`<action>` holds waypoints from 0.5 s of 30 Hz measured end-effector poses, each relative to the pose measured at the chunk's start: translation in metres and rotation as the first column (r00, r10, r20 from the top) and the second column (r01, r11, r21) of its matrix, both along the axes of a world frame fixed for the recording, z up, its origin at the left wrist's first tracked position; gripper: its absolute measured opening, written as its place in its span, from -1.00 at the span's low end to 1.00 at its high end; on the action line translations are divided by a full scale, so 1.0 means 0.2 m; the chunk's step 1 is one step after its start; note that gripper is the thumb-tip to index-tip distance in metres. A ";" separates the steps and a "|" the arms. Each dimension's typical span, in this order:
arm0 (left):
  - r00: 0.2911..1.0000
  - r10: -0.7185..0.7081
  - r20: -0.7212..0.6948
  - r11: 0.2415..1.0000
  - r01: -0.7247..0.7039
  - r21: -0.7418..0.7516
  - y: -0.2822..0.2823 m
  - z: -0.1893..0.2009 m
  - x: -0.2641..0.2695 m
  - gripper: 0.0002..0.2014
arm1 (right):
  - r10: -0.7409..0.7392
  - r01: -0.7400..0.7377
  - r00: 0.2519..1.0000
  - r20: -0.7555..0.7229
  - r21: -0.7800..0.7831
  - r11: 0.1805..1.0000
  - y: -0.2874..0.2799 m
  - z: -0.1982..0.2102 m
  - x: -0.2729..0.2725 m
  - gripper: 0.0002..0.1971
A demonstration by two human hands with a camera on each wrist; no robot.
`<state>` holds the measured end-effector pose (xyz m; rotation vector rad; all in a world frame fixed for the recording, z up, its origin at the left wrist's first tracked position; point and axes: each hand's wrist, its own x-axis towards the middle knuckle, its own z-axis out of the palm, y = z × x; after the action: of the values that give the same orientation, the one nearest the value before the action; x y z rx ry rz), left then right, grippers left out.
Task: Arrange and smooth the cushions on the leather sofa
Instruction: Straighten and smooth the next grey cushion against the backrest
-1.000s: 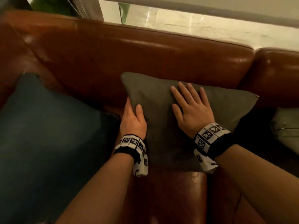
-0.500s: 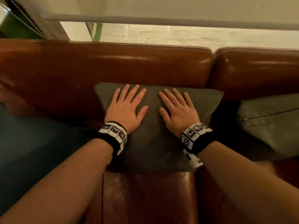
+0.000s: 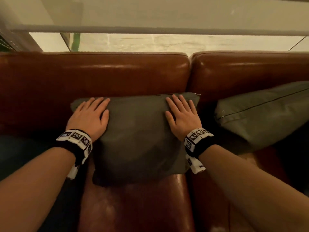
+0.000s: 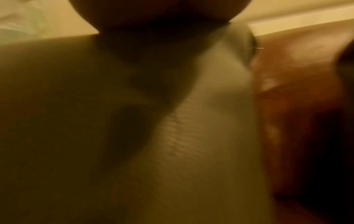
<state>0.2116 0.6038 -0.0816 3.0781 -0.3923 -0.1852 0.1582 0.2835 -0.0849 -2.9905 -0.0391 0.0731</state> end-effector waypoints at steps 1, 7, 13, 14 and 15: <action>1.000 0.019 -0.019 1.000 -0.019 0.013 0.00 0.01 -0.01 -0.46 | 0.008 -0.008 1.000 0.018 0.024 1.000 -0.03 0.02 -0.06 -0.44; 0.998 0.047 0.037 0.966 -0.036 -0.257 -0.35 0.24 -0.16 -0.41 | -0.149 0.067 0.966 0.209 0.356 0.932 -0.26 0.20 -0.51 -0.56; 0.919 -0.329 0.218 0.807 0.394 -0.440 -1.19 0.37 -0.46 -0.42 | -0.198 0.135 0.942 0.271 0.233 0.963 -0.87 0.22 -0.66 -0.55; 0.908 -0.363 0.207 0.798 0.418 -0.434 -1.35 0.35 -0.49 -0.43 | -0.201 0.160 0.948 0.245 0.178 0.971 -0.98 0.22 -0.64 -0.53; 0.903 -0.383 0.193 0.801 0.429 -0.417 -1.52 0.32 -0.51 -0.44 | -0.204 0.181 0.958 0.200 0.125 0.975 -1.08 0.21 -0.62 -0.50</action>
<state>0.1100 0.3002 -0.0173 2.5105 -0.9552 0.0508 0.0344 0.0666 -0.0433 -2.8657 0.2181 -0.2622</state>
